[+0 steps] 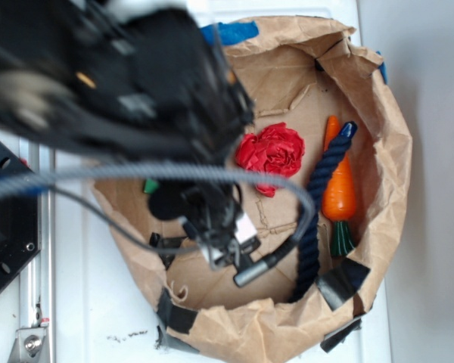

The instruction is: Grab the blue rope.

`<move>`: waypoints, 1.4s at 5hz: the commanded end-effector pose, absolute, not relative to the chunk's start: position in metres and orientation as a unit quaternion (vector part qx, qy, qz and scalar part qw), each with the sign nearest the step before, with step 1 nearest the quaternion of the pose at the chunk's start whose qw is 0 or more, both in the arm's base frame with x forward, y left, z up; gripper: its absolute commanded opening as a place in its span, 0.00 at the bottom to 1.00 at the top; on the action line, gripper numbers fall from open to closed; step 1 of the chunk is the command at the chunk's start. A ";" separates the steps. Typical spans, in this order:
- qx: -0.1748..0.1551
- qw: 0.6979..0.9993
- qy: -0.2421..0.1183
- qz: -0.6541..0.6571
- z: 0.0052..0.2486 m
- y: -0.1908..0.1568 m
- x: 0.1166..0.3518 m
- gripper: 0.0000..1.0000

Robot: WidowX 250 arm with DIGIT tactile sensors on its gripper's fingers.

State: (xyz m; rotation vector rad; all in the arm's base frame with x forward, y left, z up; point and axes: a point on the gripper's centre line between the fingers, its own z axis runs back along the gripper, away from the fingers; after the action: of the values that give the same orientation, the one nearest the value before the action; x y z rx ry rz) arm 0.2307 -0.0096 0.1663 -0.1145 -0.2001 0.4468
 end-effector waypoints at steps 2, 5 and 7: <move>-0.024 0.960 -0.082 0.266 0.115 0.009 0.263 1.00; 0.012 0.952 -0.065 0.298 0.069 0.006 0.272 1.00; -0.033 0.941 -0.096 0.323 0.073 -0.027 0.303 1.00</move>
State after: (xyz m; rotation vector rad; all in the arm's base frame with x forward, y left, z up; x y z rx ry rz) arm 0.2955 -0.0248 0.0580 -0.0422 -0.1458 0.6600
